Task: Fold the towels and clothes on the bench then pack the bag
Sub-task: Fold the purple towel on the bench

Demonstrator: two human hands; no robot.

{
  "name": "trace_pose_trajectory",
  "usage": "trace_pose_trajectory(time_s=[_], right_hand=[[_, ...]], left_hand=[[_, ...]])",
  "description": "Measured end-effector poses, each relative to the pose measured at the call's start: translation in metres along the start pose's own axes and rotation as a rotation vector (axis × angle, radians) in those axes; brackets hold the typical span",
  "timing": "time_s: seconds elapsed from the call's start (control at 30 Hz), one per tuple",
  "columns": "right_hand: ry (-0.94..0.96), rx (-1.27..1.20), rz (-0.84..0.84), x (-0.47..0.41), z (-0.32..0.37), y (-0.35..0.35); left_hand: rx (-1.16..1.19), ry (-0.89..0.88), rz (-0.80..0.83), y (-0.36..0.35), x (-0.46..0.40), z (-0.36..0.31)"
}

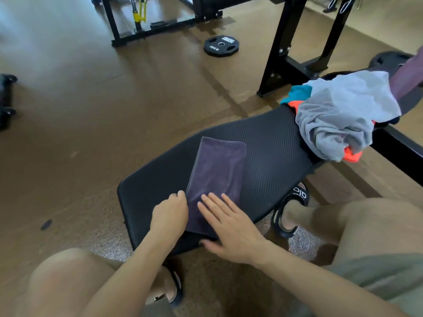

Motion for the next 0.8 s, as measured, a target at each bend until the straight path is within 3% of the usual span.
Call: trace_pose_trajectory(time_s=[0.1,0.23,0.5,0.8], right_hand=[[0.04,0.117,0.069,0.011,-0.001,-0.027],[0.009,0.106,-0.013,0.015,-0.011,-0.023],[0.148,0.178,-0.035,0.032,-0.017,-0.016],[0.099,-0.072,-0.206,0.041,-0.03,0.021]], left_hand=[[0.023,0.024,-0.011,0.002,0.002,0.001],[-0.004,-0.046,-0.088,0.005,0.01,-0.009],[0.074,-0.306,0.171,-0.019,0.05,-0.026],[0.149,-0.307,0.056,-0.024,0.059,-0.034]])
Point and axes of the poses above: each hand's wrist, its own x-axis away from the middle knuckle, its own y-axis out of the back of the hand, z = x × y, the point moved 9 cm from there along -x, towards the middle knuckle, and after that the axes turned 10 degrees about -y, right-handed, at the moved point
